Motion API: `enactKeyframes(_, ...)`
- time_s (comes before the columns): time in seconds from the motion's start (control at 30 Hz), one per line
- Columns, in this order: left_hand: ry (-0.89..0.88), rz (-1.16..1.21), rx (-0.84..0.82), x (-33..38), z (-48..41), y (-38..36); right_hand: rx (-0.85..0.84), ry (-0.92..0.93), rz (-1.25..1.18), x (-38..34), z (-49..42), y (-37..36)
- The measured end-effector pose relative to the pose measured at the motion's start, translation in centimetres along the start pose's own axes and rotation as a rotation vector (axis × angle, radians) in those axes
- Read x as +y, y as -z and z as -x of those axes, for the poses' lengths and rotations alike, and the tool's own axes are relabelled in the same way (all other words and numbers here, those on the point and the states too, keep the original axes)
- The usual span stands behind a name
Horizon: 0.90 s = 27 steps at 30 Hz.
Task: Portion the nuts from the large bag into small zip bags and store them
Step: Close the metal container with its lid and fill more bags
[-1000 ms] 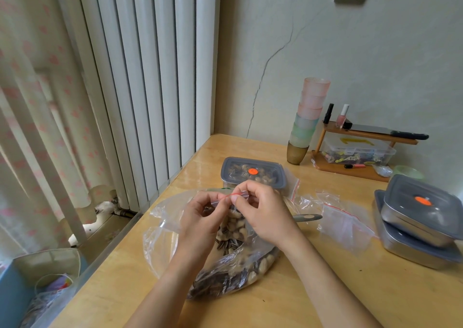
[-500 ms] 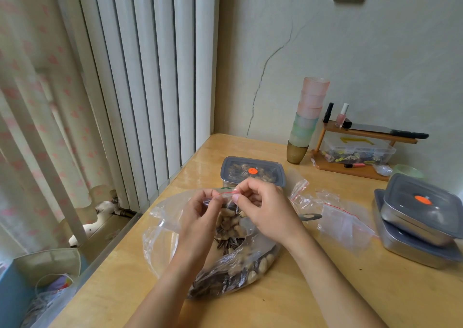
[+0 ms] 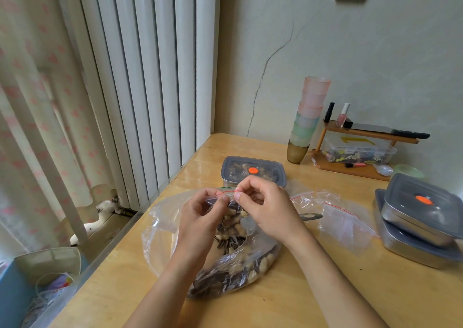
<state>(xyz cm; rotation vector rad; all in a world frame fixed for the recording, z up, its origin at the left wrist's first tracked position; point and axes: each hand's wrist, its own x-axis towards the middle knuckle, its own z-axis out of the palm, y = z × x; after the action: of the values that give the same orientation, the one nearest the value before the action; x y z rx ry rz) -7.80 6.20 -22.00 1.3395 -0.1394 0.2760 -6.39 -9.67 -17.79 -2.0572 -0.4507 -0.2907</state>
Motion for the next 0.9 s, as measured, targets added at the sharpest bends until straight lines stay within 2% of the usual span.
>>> enactKeyframes(0.2,0.036,0.046,0.005,0.1,0.1,-0.1,-0.034,-0.048,-0.057,0.2,-0.1,-0.3)
enactKeyframes(0.7,-0.002,0.008,-0.041,0.0,0.1,0.0,-0.036,0.045,0.075,-0.3,0.0,0.4)
enactKeyframes(0.9,-0.017,0.030,-0.014,0.2,0.1,-0.1,-0.023,-0.006,0.115,0.0,-0.2,1.3)
